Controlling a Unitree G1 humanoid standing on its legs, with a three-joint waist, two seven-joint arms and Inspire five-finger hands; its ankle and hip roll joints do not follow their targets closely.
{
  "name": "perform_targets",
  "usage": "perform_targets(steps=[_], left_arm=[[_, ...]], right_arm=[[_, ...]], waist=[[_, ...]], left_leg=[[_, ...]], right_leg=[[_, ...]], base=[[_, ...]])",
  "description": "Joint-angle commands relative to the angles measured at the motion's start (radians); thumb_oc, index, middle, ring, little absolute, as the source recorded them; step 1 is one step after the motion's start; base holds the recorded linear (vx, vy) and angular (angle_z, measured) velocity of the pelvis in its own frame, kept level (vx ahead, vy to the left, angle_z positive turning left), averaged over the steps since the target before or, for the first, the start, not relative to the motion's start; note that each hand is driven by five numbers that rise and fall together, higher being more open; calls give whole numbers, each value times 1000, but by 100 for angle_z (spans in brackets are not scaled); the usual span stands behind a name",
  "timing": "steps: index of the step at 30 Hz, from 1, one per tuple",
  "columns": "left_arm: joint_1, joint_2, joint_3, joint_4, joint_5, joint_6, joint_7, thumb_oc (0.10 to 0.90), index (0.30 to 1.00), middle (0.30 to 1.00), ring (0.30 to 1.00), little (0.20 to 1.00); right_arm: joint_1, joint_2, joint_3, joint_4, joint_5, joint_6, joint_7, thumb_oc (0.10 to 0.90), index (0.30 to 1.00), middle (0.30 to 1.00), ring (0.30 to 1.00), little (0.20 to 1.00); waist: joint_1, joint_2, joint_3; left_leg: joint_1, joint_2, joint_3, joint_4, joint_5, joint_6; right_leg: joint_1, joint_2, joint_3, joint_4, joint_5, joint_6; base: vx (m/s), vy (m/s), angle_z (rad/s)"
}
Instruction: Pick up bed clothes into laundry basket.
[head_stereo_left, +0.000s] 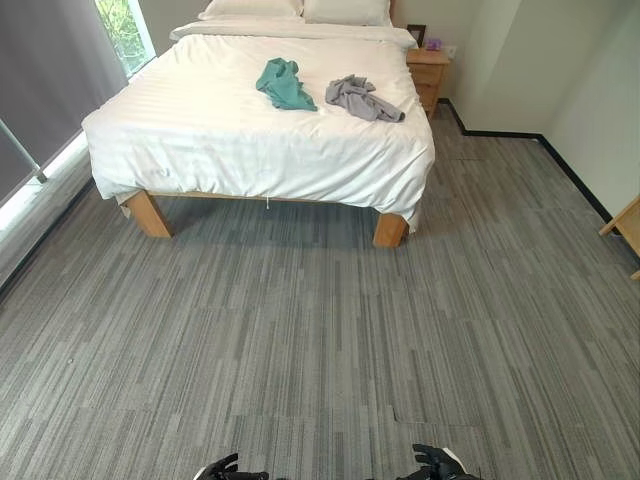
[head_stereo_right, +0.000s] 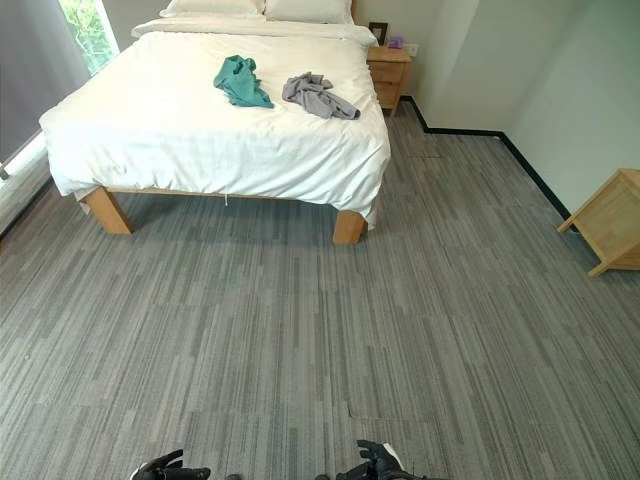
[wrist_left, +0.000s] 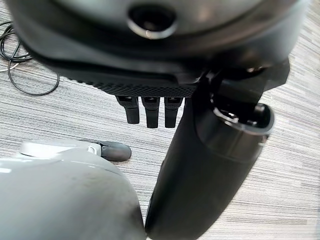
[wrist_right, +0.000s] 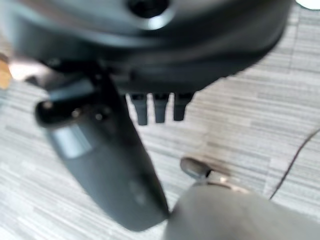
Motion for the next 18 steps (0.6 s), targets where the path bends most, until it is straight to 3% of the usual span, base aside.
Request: perform_targets(steps=[1, 5, 7, 9, 12, 13, 14, 16, 17, 18], left_arm=[[-72, -3, 7, 45, 26, -36, 9, 800, 900, 900, 900, 900], [-73, 5, 20, 54, 15, -38, 12, 800, 900, 900, 900, 900], [-78, 13, 55, 60, -61, -30, 1, 800, 900, 900, 900, 900], [-104, 23, 55, 20, -115, -42, 0, 800, 900, 900, 900, 900], [-130, 35, 26, -162, -216, -74, 2, 800, 900, 900, 900, 900], [-128, 35, 24, -165, -216, -73, 3, 800, 900, 900, 900, 900], [-152, 63, -28, -297, -227, -88, -1, 800, 900, 900, 900, 900], [-162, 111, -38, -483, -240, -107, 22, 800, 900, 900, 900, 900], [-160, 111, -38, -486, -239, -106, 23, 800, 900, 900, 900, 900], [-157, 138, -44, -614, -222, -115, 38, 800, 900, 900, 900, 900]], right_arm=[[-6, 2, 51, -4, -6, 0, 14, 800, 900, 900, 900, 900], [-3, 0, 43, -23, 20, -4, 24, 800, 900, 900, 900, 900], [9, 2, -16, -115, 217, -29, 64, 800, 900, 900, 900, 900], [9, -14, -68, -174, 322, -56, 48, 800, 900, 900, 900, 900], [14, -54, -146, -362, 443, -100, 19, 800, 900, 900, 900, 900], [17, -54, -147, -365, 444, -99, 19, 800, 900, 900, 900, 900], [8, -81, -184, -443, 449, -133, -17, 800, 900, 900, 900, 900], [-12, -112, -201, -582, 416, -132, -38, 800, 900, 900, 900, 900], [-10, -112, -201, -585, 415, -131, -40, 800, 900, 900, 900, 900], [-9, -121, -214, -654, 412, -140, -59, 800, 900, 900, 900, 900]], waist=[[-5, -75, -4], [-8, -75, -6], [-17, -74, -12], [-32, -68, -13], [-48, -53, -11], [-46, -53, -11], [-54, -43, -14], [-55, -37, -15], [-55, -38, -16], [-53, -36, -16]], left_leg=[[-33, -30, -23, -1, -44, -2], [-29, -29, -17, -1, -46, -3], [-25, -26, -10, -1, -46, -6], [-18, -22, 2, -1, -48, -10], [-9, -18, 14, -1, -51, -13], [-8, -17, 15, -1, -52, -13], [-4, -17, 16, -1, -53, -13], [-10, -19, 13, -1, -41, -11], [-10, -19, 12, -1, -41, -11], [-11, -19, 10, -1, -40, -11]], right_leg=[[22, -133, -13, 13, -37, 130], [23, -131, -7, 12, -37, 129], [22, -130, -1, 9, -38, 129], [19, -127, 8, 9, -39, 130], [17, -124, 19, 10, -40, 133], [19, -124, 19, 10, -40, 133], [20, -125, 19, 11, -39, 135], [14, -129, 16, 14, -29, 135], [14, -129, 16, 14, -29, 135], [15, -130, 12, 16, -29, 135]], base=[[0, 0, 0], [0, 0, 0], [0, 0, 0], [4, 11, -2], [5, 24, -21], [7, 28, -20], [-18, 26, -8], [0, 0, 0], [1, 4, 4], [0, 0, 0]])
